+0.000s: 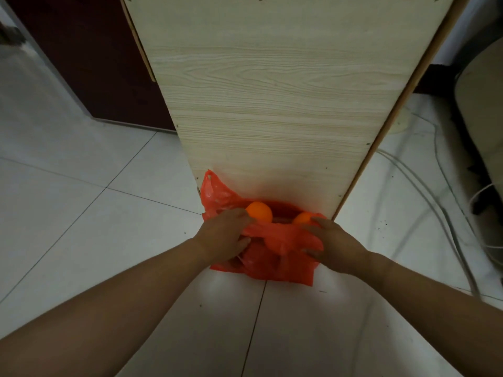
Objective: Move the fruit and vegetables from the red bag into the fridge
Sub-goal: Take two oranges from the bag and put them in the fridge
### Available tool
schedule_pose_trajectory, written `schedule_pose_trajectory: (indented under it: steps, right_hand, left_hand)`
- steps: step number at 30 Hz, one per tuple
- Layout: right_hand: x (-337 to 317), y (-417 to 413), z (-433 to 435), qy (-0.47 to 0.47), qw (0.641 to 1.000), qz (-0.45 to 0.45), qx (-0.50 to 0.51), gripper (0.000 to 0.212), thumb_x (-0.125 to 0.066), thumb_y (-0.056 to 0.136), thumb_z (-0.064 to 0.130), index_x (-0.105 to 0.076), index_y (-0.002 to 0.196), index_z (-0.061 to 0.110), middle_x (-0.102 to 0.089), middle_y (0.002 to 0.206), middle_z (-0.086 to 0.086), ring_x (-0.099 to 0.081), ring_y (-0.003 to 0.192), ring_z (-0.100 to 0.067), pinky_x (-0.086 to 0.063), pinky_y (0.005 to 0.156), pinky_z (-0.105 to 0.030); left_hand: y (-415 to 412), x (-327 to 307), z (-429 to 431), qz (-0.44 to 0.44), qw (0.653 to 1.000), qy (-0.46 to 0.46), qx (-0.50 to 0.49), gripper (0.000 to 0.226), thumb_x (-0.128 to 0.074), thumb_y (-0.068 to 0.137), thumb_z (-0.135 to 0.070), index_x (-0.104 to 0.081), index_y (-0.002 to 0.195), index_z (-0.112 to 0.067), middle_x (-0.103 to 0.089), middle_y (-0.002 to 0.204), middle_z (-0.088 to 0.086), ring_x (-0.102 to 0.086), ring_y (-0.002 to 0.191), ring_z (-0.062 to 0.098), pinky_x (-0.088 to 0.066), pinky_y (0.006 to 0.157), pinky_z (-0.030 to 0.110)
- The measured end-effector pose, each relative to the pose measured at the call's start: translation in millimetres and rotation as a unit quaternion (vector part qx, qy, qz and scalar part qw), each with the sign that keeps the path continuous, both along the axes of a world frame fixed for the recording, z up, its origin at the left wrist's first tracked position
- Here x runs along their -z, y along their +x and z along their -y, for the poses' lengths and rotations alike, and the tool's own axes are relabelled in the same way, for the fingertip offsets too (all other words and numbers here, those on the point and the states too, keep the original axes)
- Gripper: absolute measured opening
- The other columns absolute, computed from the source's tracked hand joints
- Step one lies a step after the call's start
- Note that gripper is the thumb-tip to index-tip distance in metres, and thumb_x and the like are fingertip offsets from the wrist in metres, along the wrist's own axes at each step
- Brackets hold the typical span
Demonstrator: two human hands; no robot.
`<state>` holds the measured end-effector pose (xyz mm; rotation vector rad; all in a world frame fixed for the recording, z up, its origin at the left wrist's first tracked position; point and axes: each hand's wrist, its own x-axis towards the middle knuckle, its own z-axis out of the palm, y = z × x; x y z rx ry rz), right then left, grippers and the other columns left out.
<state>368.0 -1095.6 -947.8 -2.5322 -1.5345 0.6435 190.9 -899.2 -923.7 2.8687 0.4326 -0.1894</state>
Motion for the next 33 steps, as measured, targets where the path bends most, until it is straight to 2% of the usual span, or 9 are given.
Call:
schedule_pose_trajectory:
  steps: [4, 9, 14, 20, 26, 28, 30, 31, 33]
  right_hand:
    - [-8, -7, -10, 0.026, 1.0, 0.0, -0.018, 0.064, -0.056, 0.088, 0.046, -0.032, 0.144, 0.027, -0.022, 0.154, 0.001, -0.022, 0.14, -0.021, -0.029, 0.111, -0.036]
    - [-6, -13, -18, 0.017, 0.999, -0.013, -0.05, 0.065, -0.054, 0.089, 0.047, -0.029, 0.145, 0.026, -0.026, 0.153, 0.0, -0.026, 0.139, -0.02, -0.03, 0.111, -0.038]
    - [-2, -14, -14, -0.015, 0.997, -0.047, -0.063, 0.063, -0.051, 0.091, 0.046, -0.025, 0.146, 0.029, -0.041, 0.143, -0.002, -0.039, 0.129, -0.02, -0.036, 0.104, -0.034]
    - [1, -14, -11, -0.026, 0.996, -0.045, -0.068, 0.062, -0.052, 0.09, 0.048, -0.033, 0.143, 0.024, -0.041, 0.142, -0.003, -0.037, 0.13, -0.019, -0.034, 0.105, -0.033]
    - [0, -13, -2, -0.031, 0.996, -0.051, -0.067, 0.058, -0.053, 0.089, 0.048, -0.04, 0.139, 0.023, -0.045, 0.139, -0.003, -0.04, 0.126, -0.02, -0.037, 0.104, -0.034]
    - [-2, -13, 2, -0.036, 0.996, -0.054, -0.066, 0.056, -0.054, 0.089, 0.046, -0.04, 0.139, 0.023, -0.045, 0.139, -0.003, -0.041, 0.126, -0.02, -0.037, 0.104, -0.034]
    - [-3, -14, 5, -0.045, 0.995, -0.054, -0.072, 0.056, -0.054, 0.09, 0.045, -0.04, 0.139, 0.023, -0.044, 0.14, -0.003, -0.041, 0.127, -0.021, -0.037, 0.104, -0.035]
    - [-4, -15, 7, -0.047, 0.995, -0.054, -0.074, 0.055, -0.054, 0.09, 0.045, -0.039, 0.139, 0.024, -0.044, 0.14, -0.004, -0.041, 0.127, -0.021, -0.038, 0.104, -0.036]
    - [-6, -17, 10, -0.048, 0.994, -0.055, -0.077, 0.054, -0.054, 0.09, 0.044, -0.04, 0.139, 0.024, -0.045, 0.139, -0.003, -0.042, 0.127, -0.02, -0.038, 0.104, -0.035]
  left_hand:
    - [-5, 12, -3, -0.062, 0.998, 0.002, 0.003, 0.06, -0.055, 0.089, -0.031, -0.032, 0.144, -0.026, -0.03, 0.152, 0.002, -0.031, 0.138, 0.021, -0.033, 0.106, 0.032]
    - [-16, 29, 1, -0.125, 0.99, -0.061, 0.028, 0.049, -0.058, 0.085, -0.03, -0.048, 0.133, -0.028, -0.053, 0.13, -0.002, -0.05, 0.119, 0.017, -0.04, 0.094, 0.023]
    - [-20, 32, 8, -0.149, 0.985, -0.081, 0.044, 0.045, -0.056, 0.087, -0.029, -0.05, 0.131, -0.026, -0.054, 0.128, -0.002, -0.05, 0.117, 0.017, -0.04, 0.094, 0.023]
    - [-22, 30, 17, -0.176, 0.978, -0.08, 0.075, 0.039, -0.053, 0.087, -0.029, -0.054, 0.126, -0.024, -0.057, 0.119, 0.0, -0.054, 0.11, 0.019, -0.044, 0.088, 0.025]
    - [-14, 19, 20, -0.103, 0.991, -0.019, 0.079, 0.04, -0.053, 0.085, -0.025, -0.056, 0.125, -0.024, -0.058, 0.125, -0.002, -0.053, 0.116, 0.019, -0.04, 0.087, 0.023]
    - [-9, 7, 20, -0.017, 0.997, -0.008, 0.072, 0.041, -0.051, 0.085, -0.026, -0.057, 0.126, -0.022, -0.055, 0.131, 0.0, -0.05, 0.122, 0.022, -0.041, 0.095, 0.029]
    - [0, -7, 16, 0.05, 0.994, 0.037, 0.092, 0.044, -0.04, 0.08, -0.031, -0.065, 0.113, -0.017, -0.061, 0.121, 0.007, -0.057, 0.113, 0.028, -0.049, 0.088, 0.037]
    - [5, -12, 12, 0.064, 0.991, 0.066, 0.094, 0.048, -0.036, 0.076, -0.033, -0.066, 0.11, -0.018, -0.062, 0.118, 0.007, -0.058, 0.109, 0.029, -0.051, 0.085, 0.04]
    - [9, -19, 1, 0.048, 0.991, 0.117, 0.044, 0.048, -0.042, 0.079, -0.036, -0.059, 0.122, -0.023, -0.053, 0.131, 0.006, -0.047, 0.124, 0.029, -0.041, 0.099, 0.047]
